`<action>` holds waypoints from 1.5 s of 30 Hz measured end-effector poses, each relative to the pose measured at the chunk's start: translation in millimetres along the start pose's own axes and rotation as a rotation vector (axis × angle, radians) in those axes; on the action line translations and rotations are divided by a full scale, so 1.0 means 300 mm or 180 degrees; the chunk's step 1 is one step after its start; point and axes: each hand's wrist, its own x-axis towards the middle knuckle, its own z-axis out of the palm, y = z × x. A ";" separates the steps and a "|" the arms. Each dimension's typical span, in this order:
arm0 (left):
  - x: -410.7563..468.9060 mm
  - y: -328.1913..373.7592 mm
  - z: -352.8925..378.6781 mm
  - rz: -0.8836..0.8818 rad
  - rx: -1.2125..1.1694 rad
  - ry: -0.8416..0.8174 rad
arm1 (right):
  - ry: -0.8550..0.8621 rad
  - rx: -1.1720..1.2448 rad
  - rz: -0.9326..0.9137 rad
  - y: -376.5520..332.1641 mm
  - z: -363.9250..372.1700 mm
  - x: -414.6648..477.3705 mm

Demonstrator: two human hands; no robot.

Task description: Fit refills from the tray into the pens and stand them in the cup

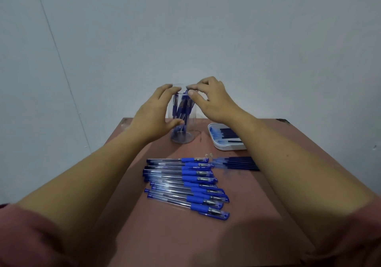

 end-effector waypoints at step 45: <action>-0.217 0.226 -0.056 0.0165 -0.1070 -0.0690 | -0.0474 0.0853 0.0158 -0.012 -0.115 -0.430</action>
